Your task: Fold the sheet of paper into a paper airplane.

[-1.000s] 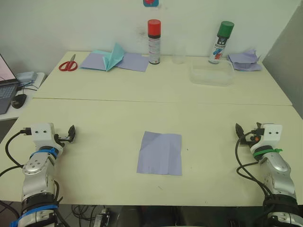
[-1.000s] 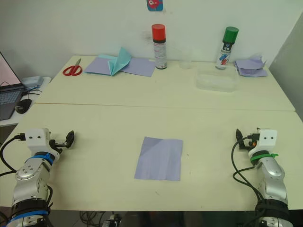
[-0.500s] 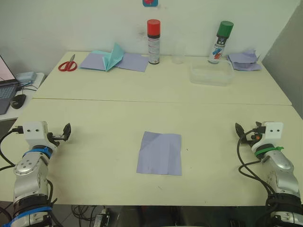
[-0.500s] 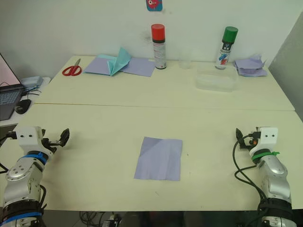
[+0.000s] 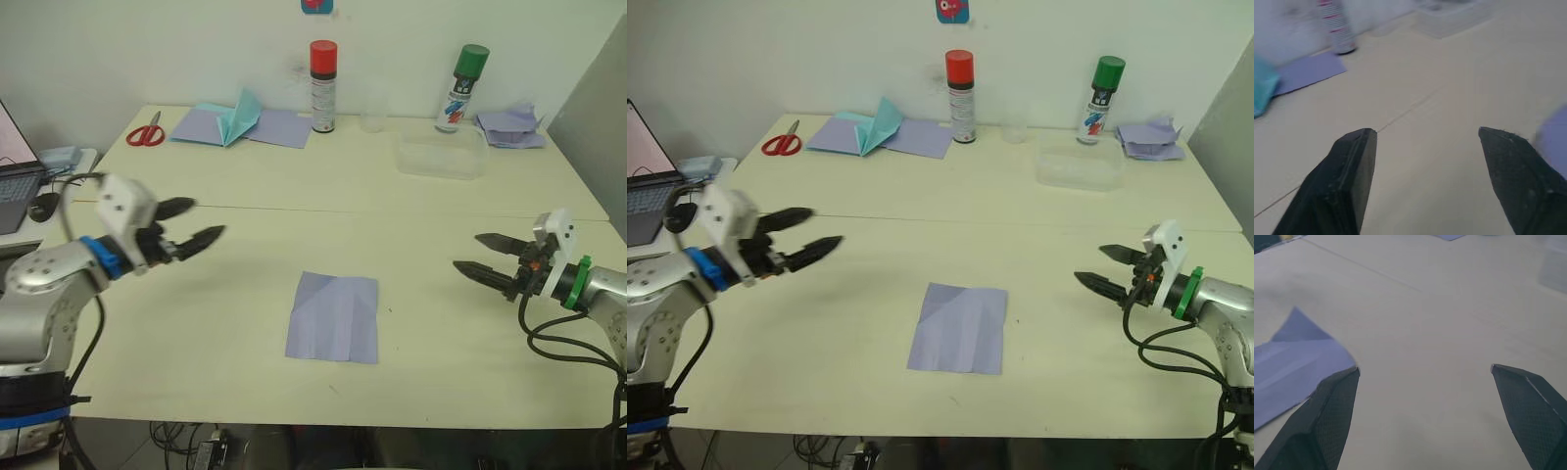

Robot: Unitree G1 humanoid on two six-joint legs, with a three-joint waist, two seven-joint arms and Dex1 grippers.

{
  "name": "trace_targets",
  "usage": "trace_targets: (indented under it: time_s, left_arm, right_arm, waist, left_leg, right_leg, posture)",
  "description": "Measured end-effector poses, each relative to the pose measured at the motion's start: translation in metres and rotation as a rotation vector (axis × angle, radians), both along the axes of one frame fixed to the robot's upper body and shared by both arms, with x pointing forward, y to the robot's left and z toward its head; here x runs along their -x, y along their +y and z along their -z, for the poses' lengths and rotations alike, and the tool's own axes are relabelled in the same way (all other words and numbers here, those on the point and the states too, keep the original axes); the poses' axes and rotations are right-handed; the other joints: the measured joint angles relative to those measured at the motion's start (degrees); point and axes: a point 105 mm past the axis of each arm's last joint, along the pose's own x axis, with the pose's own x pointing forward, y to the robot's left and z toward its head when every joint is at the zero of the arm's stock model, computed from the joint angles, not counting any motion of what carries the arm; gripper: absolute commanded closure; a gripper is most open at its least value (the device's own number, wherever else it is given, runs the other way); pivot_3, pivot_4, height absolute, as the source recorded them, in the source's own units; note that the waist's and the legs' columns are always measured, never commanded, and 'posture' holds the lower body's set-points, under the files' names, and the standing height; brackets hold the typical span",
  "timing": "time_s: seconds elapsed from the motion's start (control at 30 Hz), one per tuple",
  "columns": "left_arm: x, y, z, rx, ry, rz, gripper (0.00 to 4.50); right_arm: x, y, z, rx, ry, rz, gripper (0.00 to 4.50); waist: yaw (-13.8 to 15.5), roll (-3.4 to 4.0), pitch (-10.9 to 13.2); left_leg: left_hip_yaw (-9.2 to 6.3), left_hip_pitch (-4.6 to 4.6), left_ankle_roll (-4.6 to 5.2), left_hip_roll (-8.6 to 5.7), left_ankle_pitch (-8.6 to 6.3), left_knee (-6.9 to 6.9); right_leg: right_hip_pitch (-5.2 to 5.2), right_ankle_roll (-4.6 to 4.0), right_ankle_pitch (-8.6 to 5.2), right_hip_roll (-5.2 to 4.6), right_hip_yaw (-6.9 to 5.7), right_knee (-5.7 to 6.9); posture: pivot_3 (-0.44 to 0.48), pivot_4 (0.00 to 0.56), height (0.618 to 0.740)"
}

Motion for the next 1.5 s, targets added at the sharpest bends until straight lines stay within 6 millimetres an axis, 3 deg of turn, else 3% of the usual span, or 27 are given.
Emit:
trace_targets:
  time_s: [0.1, 0.3, 0.47, 0.6, 0.73, 0.93, 1.03, 1.13, 1.37, 1.5]
  left_arm:
    - [0.007, -0.045, 0.006, -0.031, 0.035, 0.182, 2.51]
    - [0.014, -0.094, 0.043, -0.078, 0.104, 0.33, 4.46]
    - [0.011, -0.107, 0.084, -0.151, 0.16, 0.339, 4.46]
    - [0.008, -0.093, 0.124, -0.243, 0.257, 0.272, 4.46]
    - [0.009, -0.093, 0.128, -0.251, 0.238, 0.28, 4.46]
    - [0.008, -0.099, 0.136, -0.198, 0.244, 0.274, 4.46]
    - [0.007, -0.099, 0.138, -0.192, 0.253, 0.27, 4.5]
    - [0.007, -0.1, 0.139, -0.185, 0.255, 0.271, 4.5]
    - [0.007, -0.104, 0.14, -0.172, 0.259, 0.27, 4.5]
    - [0.007, -0.105, 0.14, -0.173, 0.259, 0.271, 4.5]
  right_arm:
    - [0.003, 0.014, 0.003, -0.003, 0.033, -0.068, 0.0]
    - [0.01, 0.034, 0.006, -0.001, 0.048, -0.144, 0.0]
    - [0.018, 0.051, 0.018, 0.004, 0.08, -0.207, 0.0]
    - [0.021, 0.055, 0.024, 0.015, 0.098, -0.222, 0.0]
    - [0.023, 0.061, 0.029, 0.026, 0.103, -0.242, 0.0]
    - [0.016, 0.061, 0.056, 0.082, 0.129, -0.241, 0.0]
    - [0.005, 0.055, 0.063, 0.142, 0.093, -0.22, 0.62]
    - [-0.008, 0.057, 0.071, 0.203, 0.033, -0.22, 1.71]
    - [-0.017, 0.08, 0.082, 0.284, -0.047, -0.3, 4.46]
    - [-0.017, 0.09, 0.085, 0.299, -0.04, -0.342, 4.46]
  waist:
    - [0.0, 0.0, 0.0]
    - [-0.1, 0.01, 0.0]
    - [0.0, 0.01, 0.0]
    - [-0.1, 0.01, 0.0]
    - [0.0, 0.05, 0.0]
    - [0.2, 0.33, -0.4]
    - [0.2, 0.57, -0.5]
    - [0.1, 0.67, -0.6]
    - [0.3, 0.74, -0.7]
    - [0.3, 0.76, -0.7]
  left_leg:
    - [-0.02, -0.03, -0.01, -0.05, 0.01, 0.01]
    - [-0.03, -0.04, -0.07, -0.05, 0.04, 0.05]
    - [-0.14, -0.1, 0.01, -0.05, 0.0, 0.08]
    - [-0.14, -0.11, 0.08, -0.03, -0.04, 0.1]
    - [-0.22, -0.12, 0.09, 0.01, -0.05, 0.11]
    - [-0.26, -0.09, 0.25, -0.05, -0.12, 0.31]
    - [-0.24, -0.1, 0.35, -0.06, -0.18, 0.55]
    - [-0.29, -0.05, 0.4, -0.06, -0.21, 0.67]
    - [-0.44, -0.03, 0.53, -0.07, -0.29, 0.78]
    - [-0.52, 0.0, 0.56, -0.09, -0.31, 0.8]
  right_leg:
    - [0.0, 0.01, -0.01, 0.07, 0.04, -0.04]
    - [-0.01, -0.01, 0.01, 0.26, 0.14, -0.12]
    - [0.0, -0.01, 0.01, 0.39, 0.2, -0.12]
    - [-0.01, -0.01, 0.01, 0.4, 0.24, -0.12]
    - [0.03, -0.02, 0.01, 0.4, 0.26, -0.12]
    - [0.17, 0.08, -0.04, 0.42, 0.24, -0.07]
    - [0.27, 0.07, -0.04, 0.42, 0.26, -0.06]
    - [0.42, 0.1, -0.06, 0.44, 0.21, -0.07]
    - [0.68, 0.04, -0.03, 0.44, 0.2, -0.19]
    - [0.84, 0.0, 0.0, 0.43, 0.17, -0.29]
  posture:
    - [0.0, 0.15, 0.74]
    - [0.0, 0.15, 0.74]
    - [0.0, 0.15, 0.74]
    - [0.0, 0.15, 0.74]
    - [0.0, 0.15, 0.74]
    - [0.0, 0.15, 0.74]
    - [0.0, 0.15, 0.74]
    - [0.0, 0.15, 0.74]
    - [0.0, 0.15, 0.74]
    - [0.0, 0.15, 0.74]
